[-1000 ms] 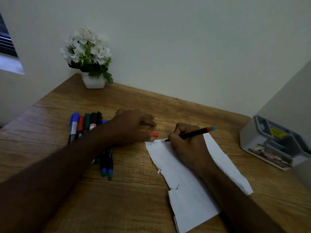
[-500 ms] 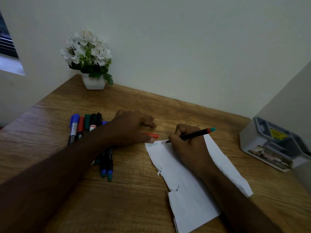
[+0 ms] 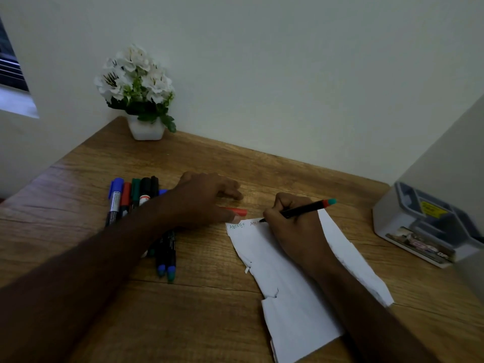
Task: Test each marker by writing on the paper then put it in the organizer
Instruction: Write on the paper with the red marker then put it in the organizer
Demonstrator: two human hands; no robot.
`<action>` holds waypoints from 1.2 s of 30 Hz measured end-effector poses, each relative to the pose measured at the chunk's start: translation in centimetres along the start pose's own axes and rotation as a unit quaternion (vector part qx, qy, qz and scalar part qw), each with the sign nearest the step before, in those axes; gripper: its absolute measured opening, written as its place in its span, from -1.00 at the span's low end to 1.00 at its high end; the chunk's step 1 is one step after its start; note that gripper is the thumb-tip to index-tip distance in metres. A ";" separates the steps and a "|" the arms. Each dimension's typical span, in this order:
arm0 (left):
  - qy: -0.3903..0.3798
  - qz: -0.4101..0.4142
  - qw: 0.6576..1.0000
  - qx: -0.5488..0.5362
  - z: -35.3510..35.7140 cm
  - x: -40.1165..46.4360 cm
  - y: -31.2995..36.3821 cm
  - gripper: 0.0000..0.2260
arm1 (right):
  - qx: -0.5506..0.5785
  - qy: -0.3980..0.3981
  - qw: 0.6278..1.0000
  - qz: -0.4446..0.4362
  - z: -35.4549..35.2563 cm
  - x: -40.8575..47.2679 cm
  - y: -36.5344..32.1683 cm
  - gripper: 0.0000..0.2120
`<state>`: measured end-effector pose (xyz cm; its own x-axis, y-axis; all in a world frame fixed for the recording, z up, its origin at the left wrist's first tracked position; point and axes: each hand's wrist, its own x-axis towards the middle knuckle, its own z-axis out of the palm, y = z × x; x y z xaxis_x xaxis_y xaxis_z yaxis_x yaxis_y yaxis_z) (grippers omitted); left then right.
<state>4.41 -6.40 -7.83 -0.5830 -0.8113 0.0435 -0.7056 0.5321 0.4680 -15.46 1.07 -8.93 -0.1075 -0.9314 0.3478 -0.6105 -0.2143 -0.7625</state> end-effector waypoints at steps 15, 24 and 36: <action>-0.009 -0.002 1.000 0.010 -0.1 0.1 0.1 -0.53 | 0.015 -0.002 1.000 -0.001 -0.5 0.1 0.0 -0.77; 0.000 0.000 1.000 0.002 0.0 0.0 -0.1 -0.53 | 0.003 -0.013 1.000 0.001 -0.3 0.2 0.4 -0.78; -0.003 0.000 1.000 0.007 0.1 0.2 -0.2 -0.52 | 0.005 -0.003 1.000 0.002 -0.5 0.2 0.4 -0.73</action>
<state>4.42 -6.66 -8.03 -0.5848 -0.8103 0.0383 -0.7114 0.5349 0.4559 -16.08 0.94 -8.92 -0.1057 -0.9340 0.3413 -0.6024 -0.2130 -0.7693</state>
